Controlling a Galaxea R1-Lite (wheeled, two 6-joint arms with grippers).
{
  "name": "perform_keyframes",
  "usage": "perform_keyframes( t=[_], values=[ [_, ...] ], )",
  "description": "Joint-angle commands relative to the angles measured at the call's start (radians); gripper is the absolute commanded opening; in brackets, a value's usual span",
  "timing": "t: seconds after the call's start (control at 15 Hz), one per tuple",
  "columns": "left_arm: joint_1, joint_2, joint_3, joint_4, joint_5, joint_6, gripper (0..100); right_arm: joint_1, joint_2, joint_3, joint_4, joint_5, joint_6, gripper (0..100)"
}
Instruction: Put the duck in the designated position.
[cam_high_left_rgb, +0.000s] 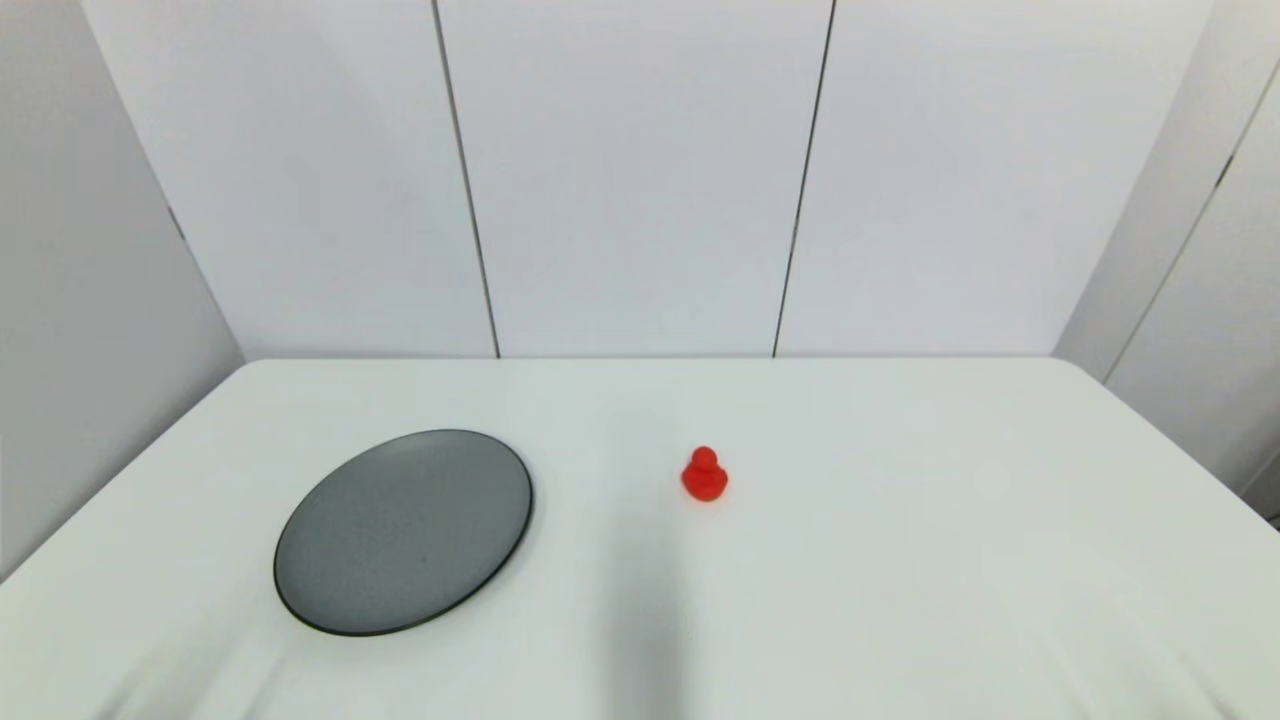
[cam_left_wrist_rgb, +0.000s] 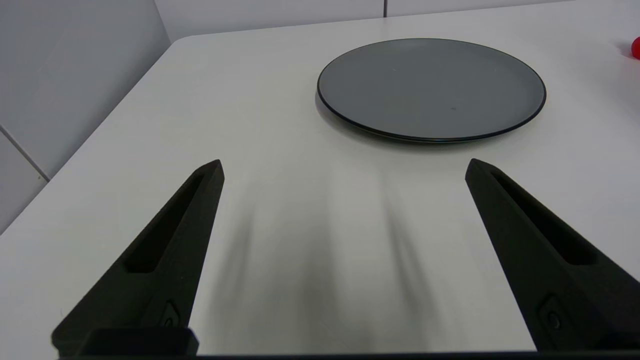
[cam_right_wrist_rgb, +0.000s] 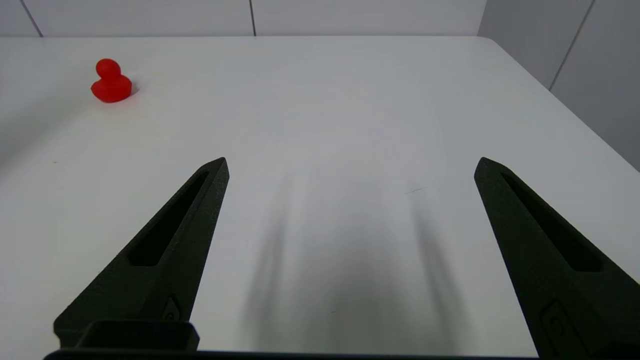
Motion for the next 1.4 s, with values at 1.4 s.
perform_keyframes(
  t=[1.4],
  values=[
    [0.0, 0.0, 0.0, 0.002, 0.001, -0.005, 100, 0.0, 0.001, 0.001, -0.001, 0.001, 0.0, 100]
  ],
)
